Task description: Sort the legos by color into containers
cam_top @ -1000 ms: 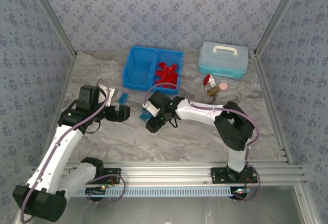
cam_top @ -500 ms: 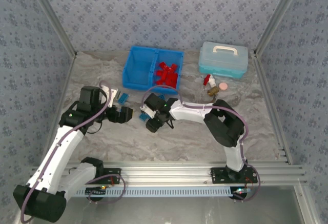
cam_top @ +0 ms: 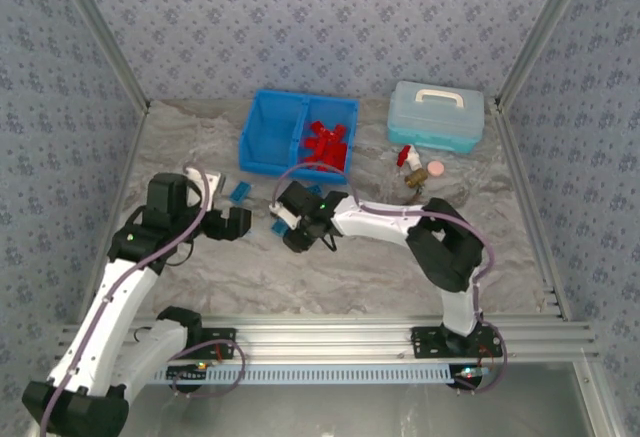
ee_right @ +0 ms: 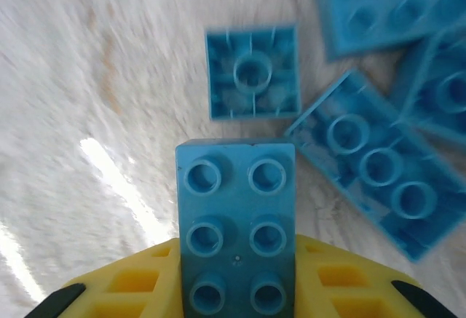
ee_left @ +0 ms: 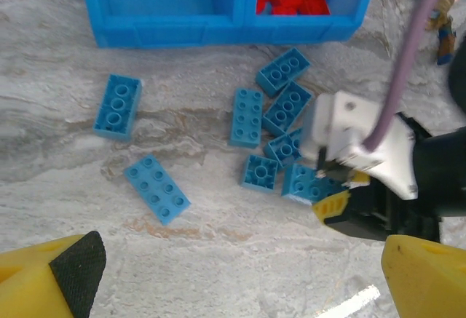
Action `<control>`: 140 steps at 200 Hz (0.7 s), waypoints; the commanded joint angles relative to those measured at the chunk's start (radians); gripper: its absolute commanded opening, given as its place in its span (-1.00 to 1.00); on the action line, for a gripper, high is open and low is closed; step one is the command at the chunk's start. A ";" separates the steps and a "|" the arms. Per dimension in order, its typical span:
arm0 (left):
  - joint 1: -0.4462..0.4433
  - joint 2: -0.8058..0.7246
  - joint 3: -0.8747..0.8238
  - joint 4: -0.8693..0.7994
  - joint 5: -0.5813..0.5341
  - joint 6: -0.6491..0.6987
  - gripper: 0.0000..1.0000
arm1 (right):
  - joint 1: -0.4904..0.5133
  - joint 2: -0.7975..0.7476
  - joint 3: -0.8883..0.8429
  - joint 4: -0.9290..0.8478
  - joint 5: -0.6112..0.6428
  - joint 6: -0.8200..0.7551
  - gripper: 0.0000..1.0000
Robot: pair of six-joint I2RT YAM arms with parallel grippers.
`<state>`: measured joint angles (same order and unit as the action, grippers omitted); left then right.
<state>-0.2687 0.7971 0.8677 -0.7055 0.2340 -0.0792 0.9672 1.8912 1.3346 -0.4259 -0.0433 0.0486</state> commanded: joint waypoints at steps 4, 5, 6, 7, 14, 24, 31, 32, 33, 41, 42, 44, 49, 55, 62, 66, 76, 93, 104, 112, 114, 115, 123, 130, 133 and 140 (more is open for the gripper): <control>0.008 -0.095 -0.023 0.075 -0.025 -0.006 0.98 | -0.009 -0.108 0.124 0.087 0.044 0.121 -0.31; 0.008 -0.099 -0.024 0.077 -0.025 -0.006 0.98 | -0.009 -0.107 0.130 0.086 0.049 0.125 -0.31; 0.008 -0.103 -0.026 0.080 -0.026 -0.006 0.98 | -0.011 -0.106 0.137 0.086 0.053 0.129 -0.31; 0.008 -0.107 -0.027 0.081 -0.027 -0.005 0.98 | -0.011 -0.105 0.143 0.086 0.056 0.132 -0.31; 0.009 -0.136 -0.037 0.095 -0.031 -0.007 0.98 | -0.017 -0.097 0.183 0.086 0.081 0.151 -0.31; 0.010 -0.175 -0.050 0.110 -0.041 -0.003 0.99 | -0.026 -0.082 0.234 0.099 0.118 0.174 -0.32; 0.010 -0.198 -0.058 0.117 -0.046 0.002 0.98 | -0.033 -0.066 0.273 0.115 0.146 0.189 -0.32; 0.009 -0.201 -0.058 0.118 -0.047 0.003 0.98 | -0.034 -0.064 0.278 0.118 0.148 0.193 -0.32; 0.009 -0.203 -0.059 0.119 -0.048 0.004 0.98 | -0.036 -0.062 0.283 0.122 0.154 0.197 -0.32; 0.010 -0.224 -0.066 0.124 -0.058 0.013 0.98 | -0.047 -0.037 0.323 0.148 0.188 0.225 -0.35; 0.010 -0.228 -0.066 0.125 -0.059 0.014 0.98 | -0.049 -0.034 0.330 0.151 0.193 0.228 -0.35; 0.009 -0.232 -0.067 0.126 -0.062 0.016 0.99 | -0.052 -0.025 0.340 0.155 0.199 0.230 -0.35; 0.009 -0.240 -0.070 0.126 -0.069 0.022 0.99 | -0.060 0.001 0.370 0.162 0.213 0.243 -0.36; 0.011 -0.249 -0.072 0.124 -0.078 0.027 0.99 | -0.073 0.034 0.409 0.167 0.223 0.260 -0.36; 0.010 -0.254 -0.076 0.121 -0.086 0.034 0.99 | -0.090 0.077 0.457 0.163 0.227 0.283 -0.37; 0.010 -0.255 -0.077 0.120 -0.089 0.037 0.99 | -0.099 0.103 0.493 0.160 0.226 0.291 -0.37; 0.010 -0.255 -0.077 0.113 -0.091 0.039 0.98 | -0.119 0.168 0.577 0.146 0.225 0.311 -0.37; 0.009 -0.251 -0.076 0.108 -0.084 0.037 0.98 | -0.140 0.284 0.716 0.125 0.228 0.309 -0.37; 0.009 -0.248 -0.076 0.109 -0.083 0.039 0.99 | -0.150 0.362 0.828 0.090 0.230 0.310 -0.37; 0.009 -0.245 -0.075 0.109 -0.083 0.042 0.99 | -0.157 0.422 0.903 0.067 0.234 0.310 -0.37; 0.009 -0.245 -0.075 0.109 -0.083 0.041 0.98 | -0.159 0.436 0.923 0.060 0.236 0.311 -0.37; 0.009 -0.245 -0.075 0.109 -0.083 0.042 0.98 | -0.161 0.444 0.933 0.055 0.237 0.311 -0.37; 0.011 -0.243 -0.075 0.110 -0.083 0.043 0.98 | -0.165 0.494 1.007 0.027 0.244 0.319 -0.37; 0.011 -0.243 -0.075 0.110 -0.082 0.044 0.99 | -0.170 0.540 1.064 0.010 0.247 0.321 -0.37; 0.010 -0.243 -0.075 0.110 -0.082 0.043 0.99 | -0.171 0.556 1.088 0.005 0.247 0.322 -0.37; 0.010 -0.244 -0.076 0.107 -0.081 0.044 0.99 | -0.176 0.592 1.135 -0.007 0.247 0.325 -0.37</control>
<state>-0.2680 0.5510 0.7860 -0.6235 0.1627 -0.0589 0.7956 2.3802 2.3074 -0.3347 0.1719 0.3401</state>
